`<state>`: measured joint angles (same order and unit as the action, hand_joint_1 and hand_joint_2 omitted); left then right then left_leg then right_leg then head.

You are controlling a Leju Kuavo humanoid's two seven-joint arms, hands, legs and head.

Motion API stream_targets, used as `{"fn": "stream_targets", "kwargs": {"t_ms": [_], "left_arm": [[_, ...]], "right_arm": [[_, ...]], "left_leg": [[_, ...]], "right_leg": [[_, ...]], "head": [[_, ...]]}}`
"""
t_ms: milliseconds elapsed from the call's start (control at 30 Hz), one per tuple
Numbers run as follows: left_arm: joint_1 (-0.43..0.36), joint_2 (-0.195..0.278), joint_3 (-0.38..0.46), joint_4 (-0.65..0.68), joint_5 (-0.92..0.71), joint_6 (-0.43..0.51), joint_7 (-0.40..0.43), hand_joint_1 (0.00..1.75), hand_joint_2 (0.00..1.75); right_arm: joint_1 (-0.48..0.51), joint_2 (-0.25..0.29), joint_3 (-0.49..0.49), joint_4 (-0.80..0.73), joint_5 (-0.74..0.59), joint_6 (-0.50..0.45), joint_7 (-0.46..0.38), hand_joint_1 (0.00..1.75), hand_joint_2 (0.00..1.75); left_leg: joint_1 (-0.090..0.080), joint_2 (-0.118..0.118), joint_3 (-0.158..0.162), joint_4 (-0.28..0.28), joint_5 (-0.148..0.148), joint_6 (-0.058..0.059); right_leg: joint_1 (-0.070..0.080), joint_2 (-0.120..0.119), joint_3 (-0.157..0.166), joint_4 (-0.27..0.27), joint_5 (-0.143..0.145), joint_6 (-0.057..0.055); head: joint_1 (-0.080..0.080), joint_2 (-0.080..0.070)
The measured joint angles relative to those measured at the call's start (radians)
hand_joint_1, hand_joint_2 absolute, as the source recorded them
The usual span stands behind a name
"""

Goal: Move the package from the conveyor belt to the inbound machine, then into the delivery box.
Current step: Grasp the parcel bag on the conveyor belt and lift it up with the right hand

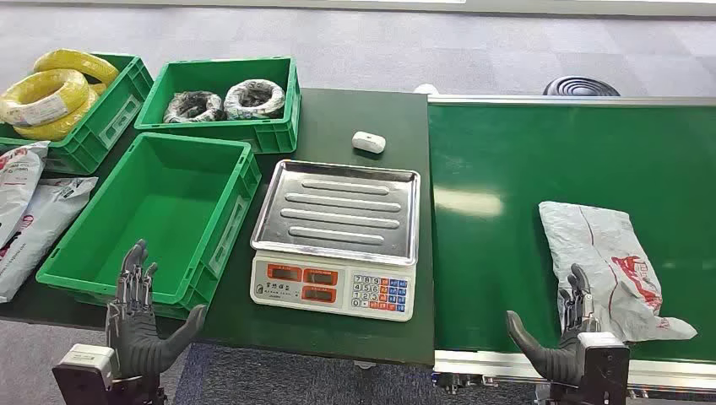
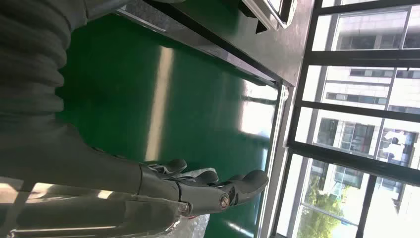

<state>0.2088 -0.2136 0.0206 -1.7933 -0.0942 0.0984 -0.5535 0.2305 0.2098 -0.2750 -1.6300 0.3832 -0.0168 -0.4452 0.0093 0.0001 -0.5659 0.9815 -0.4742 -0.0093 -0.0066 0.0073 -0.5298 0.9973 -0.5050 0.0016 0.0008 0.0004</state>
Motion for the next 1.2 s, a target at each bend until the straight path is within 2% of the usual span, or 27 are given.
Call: {"fn": "stream_targets", "kwargs": {"t_ms": [1000, 1200], "left_arm": [[0.001, 0.0, 0.0, 0.0, 0.004, -0.012, 0.0, 0.0, 1.75], [0.025, -0.002, -0.001, -0.007, -0.001, -0.01, -0.005, 0.0, 1.75]], "right_arm": [[-0.005, -0.007, 0.001, 0.003, 0.0, -0.005, 0.0, 0.0, 1.75], [-0.004, -0.011, 0.001, 0.003, 0.018, -0.028, 0.0, 0.0, 1.75]], "left_leg": [[0.0, 0.0, 0.0, 0.0, 0.0, 0.0], [0.0, 0.0, -0.001, 0.0, 0.0, 0.0]], "right_leg": [[0.0, 0.0, 0.0, 0.0, 0.0, 0.0], [0.0, 0.0, 0.0, 0.0, 0.0, 0.0]], "head": [[0.0, 0.0], [0.0, 0.0]]}}
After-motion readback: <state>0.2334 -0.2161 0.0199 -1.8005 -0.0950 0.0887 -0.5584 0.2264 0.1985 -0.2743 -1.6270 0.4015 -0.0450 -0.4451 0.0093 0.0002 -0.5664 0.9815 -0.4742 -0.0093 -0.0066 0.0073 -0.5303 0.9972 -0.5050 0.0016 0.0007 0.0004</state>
